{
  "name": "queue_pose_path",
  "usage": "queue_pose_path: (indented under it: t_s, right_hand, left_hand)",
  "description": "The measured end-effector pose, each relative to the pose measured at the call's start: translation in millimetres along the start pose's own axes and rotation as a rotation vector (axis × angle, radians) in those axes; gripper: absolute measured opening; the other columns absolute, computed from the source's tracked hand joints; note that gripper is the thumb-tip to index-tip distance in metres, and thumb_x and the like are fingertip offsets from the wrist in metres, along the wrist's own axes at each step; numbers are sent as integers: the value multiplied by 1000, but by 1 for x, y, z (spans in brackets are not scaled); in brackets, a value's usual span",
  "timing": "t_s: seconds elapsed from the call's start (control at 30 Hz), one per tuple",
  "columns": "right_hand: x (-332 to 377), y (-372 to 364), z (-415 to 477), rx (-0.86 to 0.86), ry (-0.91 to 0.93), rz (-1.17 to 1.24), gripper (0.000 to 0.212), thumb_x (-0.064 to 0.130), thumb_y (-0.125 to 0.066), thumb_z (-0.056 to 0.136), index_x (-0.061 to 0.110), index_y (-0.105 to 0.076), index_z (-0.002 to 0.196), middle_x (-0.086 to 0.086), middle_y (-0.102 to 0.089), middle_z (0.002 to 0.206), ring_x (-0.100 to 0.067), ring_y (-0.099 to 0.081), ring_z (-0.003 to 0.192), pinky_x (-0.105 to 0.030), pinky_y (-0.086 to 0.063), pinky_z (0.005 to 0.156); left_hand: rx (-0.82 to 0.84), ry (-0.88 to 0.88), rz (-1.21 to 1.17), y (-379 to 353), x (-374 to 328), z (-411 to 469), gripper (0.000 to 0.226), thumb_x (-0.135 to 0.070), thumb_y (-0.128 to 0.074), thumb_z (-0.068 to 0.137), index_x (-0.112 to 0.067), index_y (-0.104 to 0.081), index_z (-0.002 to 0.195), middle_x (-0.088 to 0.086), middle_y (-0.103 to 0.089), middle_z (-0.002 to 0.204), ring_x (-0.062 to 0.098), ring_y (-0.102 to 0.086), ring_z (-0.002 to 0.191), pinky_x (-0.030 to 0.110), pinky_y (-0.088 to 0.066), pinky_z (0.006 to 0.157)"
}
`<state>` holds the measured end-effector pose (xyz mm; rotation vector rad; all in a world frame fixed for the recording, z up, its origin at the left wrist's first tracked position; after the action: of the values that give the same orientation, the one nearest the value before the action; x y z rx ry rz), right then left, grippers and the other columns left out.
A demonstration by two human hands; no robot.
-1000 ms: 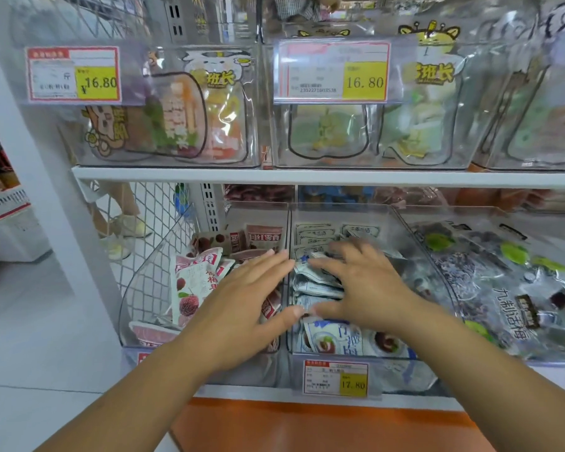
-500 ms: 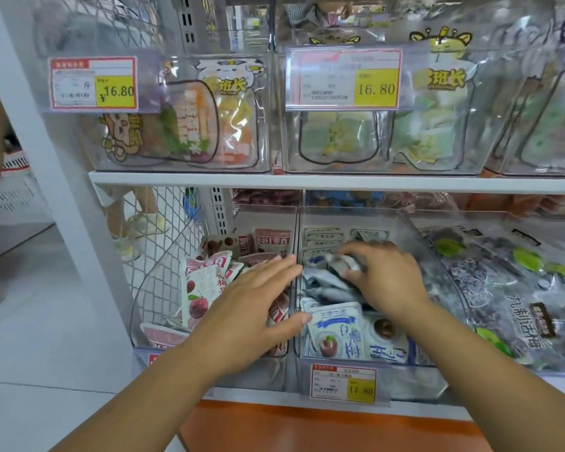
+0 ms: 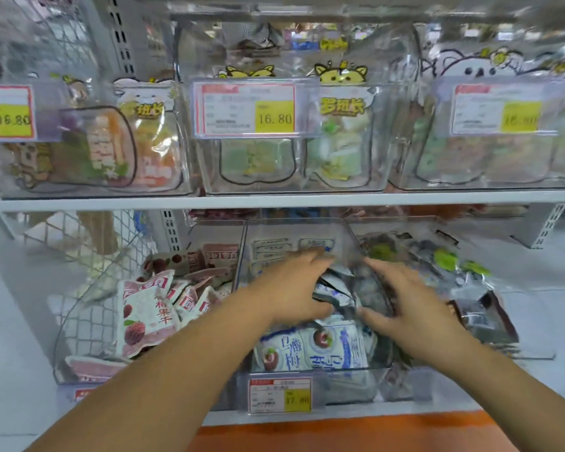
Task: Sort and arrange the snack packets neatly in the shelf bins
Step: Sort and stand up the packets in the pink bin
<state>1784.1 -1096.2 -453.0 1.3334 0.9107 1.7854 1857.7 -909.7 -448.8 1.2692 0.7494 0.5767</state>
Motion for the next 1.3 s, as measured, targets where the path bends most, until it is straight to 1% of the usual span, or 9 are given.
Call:
queue_pose_path:
  t_s: [0.13, 0.3, 0.43, 0.63, 0.73, 0.83, 0.9, 1.1, 1.3]
  right_hand:
    - [-6, -3, 5, 8, 8, 74, 71, 41, -66, 86, 40, -27, 145, 14, -31, 146, -4, -39, 128, -16, -32, 102]
    - [-13, -4, 8, 59, 5, 103, 53, 41, -66, 86, 43, -44, 135, 15, -30, 142, -3, -36, 128, -10, -25, 99]
    - [-13, -4, 11, 43, 16, 93, 51, 38, -64, 88, 44, -43, 134, 16, -30, 138, -2, -37, 123, -12, -29, 94]
    - [-13, -5, 11, 46, 9, 102, 52, 38, -65, 87, 44, -43, 134, 21, -28, 128, 2, -37, 112, -18, -35, 91]
    - [-15, -8, 12, 31, 13, 151, 51, 36, -69, 84, 45, -46, 130, 20, -32, 128, -1, -46, 112, -23, -42, 94]
    - [-19, -9, 12, 33, 26, 203, 50, 36, -70, 83, 47, -48, 126, 21, -35, 128, 0, -49, 112, -25, -45, 96]
    - [-21, -9, 11, 38, 32, 221, 50, 36, -71, 83, 46, -49, 127, 22, -35, 128, 3, -47, 112, -18, -41, 95]
    - [-20, -6, 9, 69, 26, 213, 49, 34, -68, 85, 47, -47, 127, 21, -33, 129, 0, -47, 111, -19, -39, 95]
    - [-17, -4, 8, 69, 17, 186, 49, 29, -65, 87, 45, -46, 129, 20, -31, 130, -3, -42, 114, -19, -35, 94]
  left_hand:
    - [151, 34, 75, -21, 5, 37, 84, -51, -71, 79, -36, -26, 149, 2, -18, 159, 27, -24, 142, 39, -29, 113]
    - [142, 14, 52, -6, 30, 36, 43, -16, -66, 89, -28, -59, 129, -2, -43, 143, 18, -52, 116, 25, -40, 97]
    - [157, 88, 57, 25, 61, 10, 43, 1, -61, 87, -26, -68, 119, -2, -50, 140, 15, -52, 122, 18, -37, 99]
    - [191, 93, -17, 38, 30, 5, 42, -43, -67, 82, -41, -60, 123, -9, -41, 145, 14, -30, 137, 26, -26, 110]
    - [172, -35, 12, 13, -2, 34, 58, -48, -68, 80, -36, -51, 134, -5, -51, 133, 19, -46, 124, 35, -40, 101]
    - [324, -12, 359, -24, -8, 57, 84, -69, -64, 71, -38, -33, 143, -1, -51, 132, 26, -47, 119, 49, -38, 100]
    - [284, 0, 500, -31, -5, 65, 81, -76, -56, 72, -36, -39, 140, 0, -53, 128, 29, -48, 118, 53, -34, 99]
    - [129, -53, 185, -4, 19, 49, 26, -41, -62, 88, -41, -62, 114, -15, -66, 109, 14, -61, 90, 30, -51, 80]
    - [3, 115, -209, 31, 54, 17, 33, -28, -69, 88, -43, -63, 116, -16, -58, 128, 8, -58, 106, 21, -44, 91]
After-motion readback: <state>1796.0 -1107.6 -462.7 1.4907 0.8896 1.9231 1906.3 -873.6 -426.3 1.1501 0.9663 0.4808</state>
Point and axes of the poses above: each hand's wrist, its own z-axis towards the middle knuckle, its own y-axis out of the back of the hand, x = y × z, the point moved 2 cm from there along z, towards the middle knuckle
